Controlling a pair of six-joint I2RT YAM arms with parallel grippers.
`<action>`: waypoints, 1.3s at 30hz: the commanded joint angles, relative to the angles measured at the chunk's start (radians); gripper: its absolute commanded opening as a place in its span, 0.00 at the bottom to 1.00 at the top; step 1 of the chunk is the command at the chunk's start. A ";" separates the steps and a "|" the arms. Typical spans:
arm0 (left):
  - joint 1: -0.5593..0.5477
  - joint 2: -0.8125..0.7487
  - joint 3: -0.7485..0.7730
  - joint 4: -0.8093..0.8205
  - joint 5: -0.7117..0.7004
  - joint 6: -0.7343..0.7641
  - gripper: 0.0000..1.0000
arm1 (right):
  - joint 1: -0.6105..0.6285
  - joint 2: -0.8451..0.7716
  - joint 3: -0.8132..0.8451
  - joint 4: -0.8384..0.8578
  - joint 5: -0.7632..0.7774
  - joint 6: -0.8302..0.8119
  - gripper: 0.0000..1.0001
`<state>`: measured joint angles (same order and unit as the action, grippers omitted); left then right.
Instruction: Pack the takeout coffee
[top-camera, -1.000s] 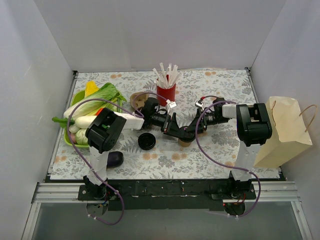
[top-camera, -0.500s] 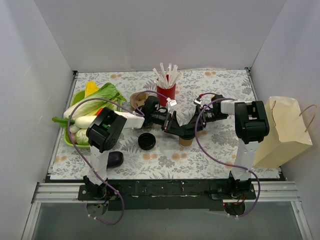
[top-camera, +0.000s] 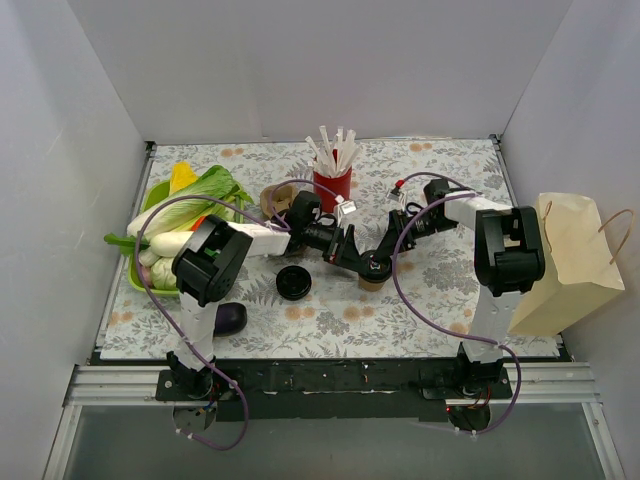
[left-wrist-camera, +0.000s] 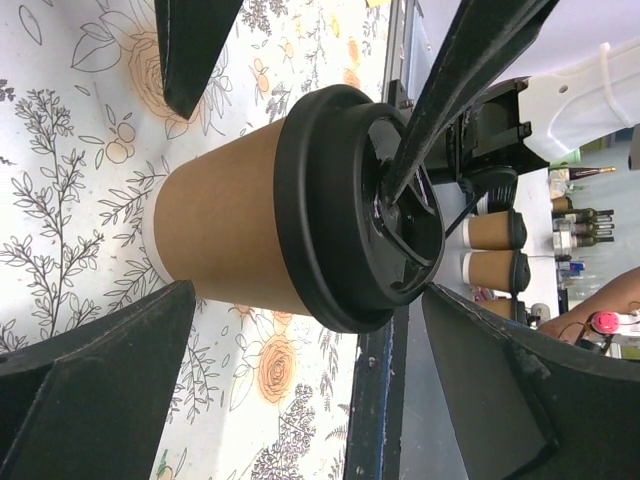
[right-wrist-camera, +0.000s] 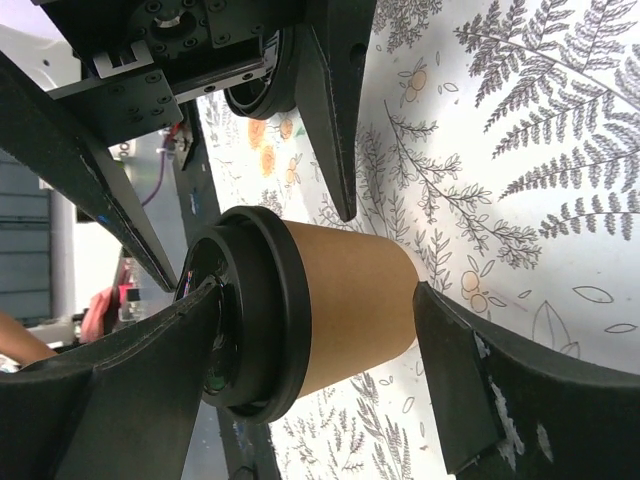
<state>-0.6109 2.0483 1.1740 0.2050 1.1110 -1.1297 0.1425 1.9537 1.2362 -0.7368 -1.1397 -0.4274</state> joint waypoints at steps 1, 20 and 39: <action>0.007 -0.076 0.035 -0.047 -0.040 0.060 0.98 | 0.000 -0.056 0.054 -0.056 0.049 -0.089 0.86; 0.080 -0.175 0.021 -0.088 -0.105 0.064 0.98 | 0.000 -0.139 0.227 -0.234 0.172 -0.321 0.87; 0.191 -0.440 0.024 -0.343 -0.194 0.324 0.98 | 0.310 -0.423 0.108 -0.346 0.523 -0.840 0.76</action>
<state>-0.4210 1.7218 1.1976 -0.0666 0.9520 -0.8970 0.4221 1.6001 1.3880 -1.1004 -0.7006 -1.1881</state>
